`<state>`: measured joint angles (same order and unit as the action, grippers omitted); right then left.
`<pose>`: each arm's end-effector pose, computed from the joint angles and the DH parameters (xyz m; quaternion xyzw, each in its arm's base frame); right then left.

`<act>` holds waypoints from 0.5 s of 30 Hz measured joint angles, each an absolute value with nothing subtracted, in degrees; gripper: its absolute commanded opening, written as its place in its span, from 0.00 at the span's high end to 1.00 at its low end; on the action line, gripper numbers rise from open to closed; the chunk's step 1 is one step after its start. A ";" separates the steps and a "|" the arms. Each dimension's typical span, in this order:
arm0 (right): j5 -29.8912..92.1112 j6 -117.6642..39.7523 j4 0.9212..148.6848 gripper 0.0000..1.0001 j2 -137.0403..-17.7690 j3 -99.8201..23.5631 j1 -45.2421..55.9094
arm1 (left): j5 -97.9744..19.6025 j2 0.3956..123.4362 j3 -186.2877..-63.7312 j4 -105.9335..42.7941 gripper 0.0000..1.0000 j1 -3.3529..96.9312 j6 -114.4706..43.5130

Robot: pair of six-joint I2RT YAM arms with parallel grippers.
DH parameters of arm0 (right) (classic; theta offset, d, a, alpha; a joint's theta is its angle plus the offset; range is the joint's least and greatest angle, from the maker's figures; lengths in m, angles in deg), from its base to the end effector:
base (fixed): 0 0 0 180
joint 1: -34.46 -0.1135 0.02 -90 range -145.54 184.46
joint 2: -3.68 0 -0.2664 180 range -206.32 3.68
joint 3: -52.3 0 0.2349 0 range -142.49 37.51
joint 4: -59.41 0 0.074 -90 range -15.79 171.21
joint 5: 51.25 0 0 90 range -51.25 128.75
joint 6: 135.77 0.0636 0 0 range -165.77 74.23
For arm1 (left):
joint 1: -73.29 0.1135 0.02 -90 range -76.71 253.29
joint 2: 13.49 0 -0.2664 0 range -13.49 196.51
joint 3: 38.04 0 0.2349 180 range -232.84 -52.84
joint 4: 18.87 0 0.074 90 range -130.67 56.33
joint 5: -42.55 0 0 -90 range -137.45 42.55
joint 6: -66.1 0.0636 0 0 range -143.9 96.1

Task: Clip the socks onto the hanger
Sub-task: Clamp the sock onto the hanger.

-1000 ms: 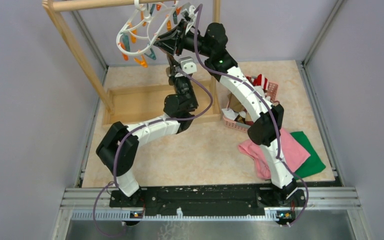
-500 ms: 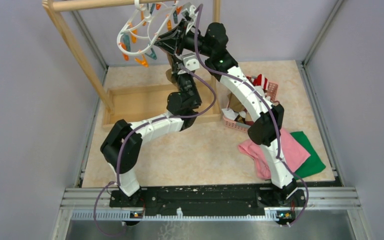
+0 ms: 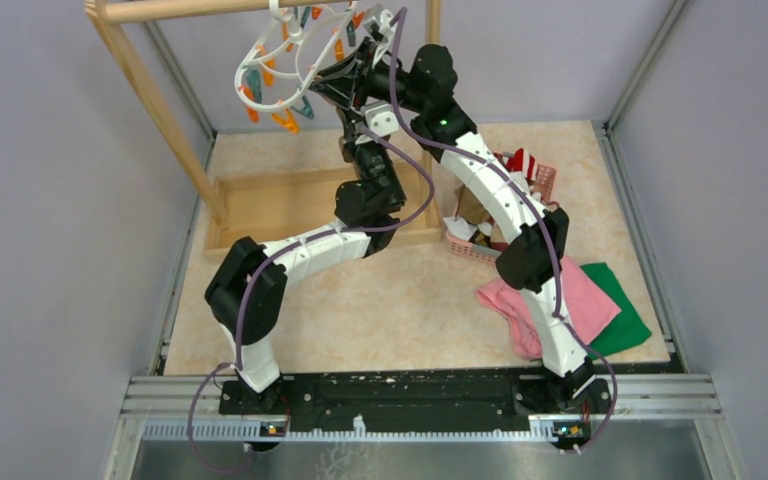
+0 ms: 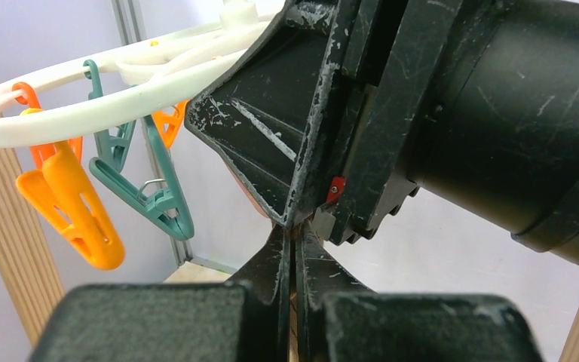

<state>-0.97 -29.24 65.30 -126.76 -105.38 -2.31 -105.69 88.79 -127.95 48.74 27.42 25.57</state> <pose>0.3891 0.3415 0.4685 -0.3694 0.4728 0.5196 0.6083 0.2946 -0.2260 0.4118 -0.1198 0.5191 0.1715 0.8287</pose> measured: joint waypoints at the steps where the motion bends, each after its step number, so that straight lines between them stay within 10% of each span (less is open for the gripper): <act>1: -0.97 -29.24 65.30 0.84 -126.76 -105.38 -2.29 | -105.66 88.79 -127.95 48.76 1.00 27.42 25.60; 15: -1.59 -29.21 66.39 0.57 -126.45 -104.84 -2.20 | -105.90 88.79 -127.97 48.74 1.00 27.42 25.57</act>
